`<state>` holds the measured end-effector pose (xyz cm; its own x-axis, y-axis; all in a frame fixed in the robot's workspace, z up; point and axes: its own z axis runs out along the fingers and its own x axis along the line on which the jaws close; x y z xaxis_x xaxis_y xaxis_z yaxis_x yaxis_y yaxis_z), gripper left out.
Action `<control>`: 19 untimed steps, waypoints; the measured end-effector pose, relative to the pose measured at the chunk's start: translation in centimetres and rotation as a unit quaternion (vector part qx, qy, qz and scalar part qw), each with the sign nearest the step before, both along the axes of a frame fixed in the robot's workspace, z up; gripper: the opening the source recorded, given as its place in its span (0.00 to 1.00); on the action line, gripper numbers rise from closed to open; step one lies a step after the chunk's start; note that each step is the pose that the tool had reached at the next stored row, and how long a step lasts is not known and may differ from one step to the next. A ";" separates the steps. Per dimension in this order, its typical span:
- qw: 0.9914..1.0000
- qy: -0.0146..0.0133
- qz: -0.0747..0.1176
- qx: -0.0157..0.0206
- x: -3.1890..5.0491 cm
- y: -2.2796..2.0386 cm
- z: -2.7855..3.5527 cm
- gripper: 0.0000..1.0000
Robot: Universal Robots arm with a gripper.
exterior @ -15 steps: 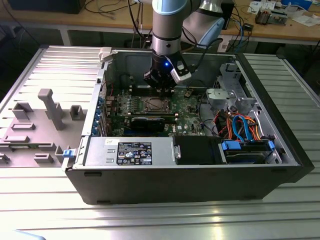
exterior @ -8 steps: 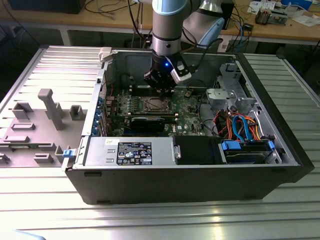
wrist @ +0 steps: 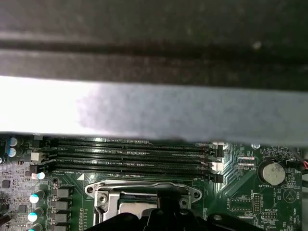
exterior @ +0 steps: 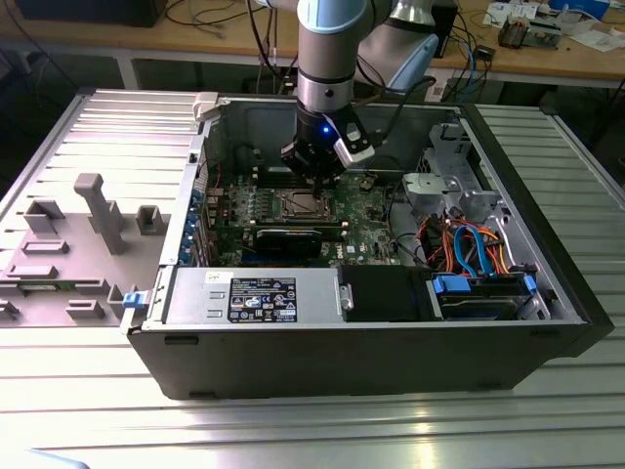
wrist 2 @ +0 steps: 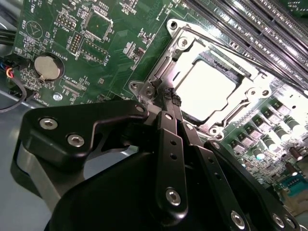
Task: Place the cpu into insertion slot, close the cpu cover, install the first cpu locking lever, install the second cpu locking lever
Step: 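Install the second cpu locking lever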
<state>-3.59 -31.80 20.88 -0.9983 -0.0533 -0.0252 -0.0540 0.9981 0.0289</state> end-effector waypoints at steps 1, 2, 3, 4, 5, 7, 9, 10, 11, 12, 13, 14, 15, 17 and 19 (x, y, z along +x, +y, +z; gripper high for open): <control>1.000 0.000 0.000 0.000 0.00 0.00 0.11 0.11; 1.000 0.000 0.000 0.000 0.01 0.00 0.16 0.11; 1.000 0.000 0.000 0.000 0.01 0.00 0.19 0.11; 1.000 0.000 0.000 0.000 0.01 0.01 0.21 0.11; 1.000 0.000 0.000 0.000 0.01 0.00 0.22 0.11; 1.000 0.000 0.000 0.000 0.00 0.00 0.25 0.11; 1.000 0.000 0.000 0.000 0.01 -0.03 0.26 0.11; 1.000 0.000 0.000 0.000 0.00 -0.04 0.26 0.11; 1.000 0.000 0.000 0.000 0.00 -0.06 0.26 0.11; 1.000 0.000 0.000 0.000 0.01 -0.08 0.26 0.11; 1.000 0.000 0.000 0.000 0.01 -0.10 0.26 0.11; 1.000 0.000 0.000 0.000 0.01 -0.13 0.26 0.11; 1.000 0.000 0.000 0.000 0.01 -0.15 0.26 0.11; 1.000 0.000 0.000 0.000 0.01 -0.22 0.26 0.11; 1.000 0.000 0.000 0.000 0.01 -0.29 0.26 0.11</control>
<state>-3.58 -32.09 21.14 -0.9982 -0.0536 -0.0253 -0.0543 0.9981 0.0288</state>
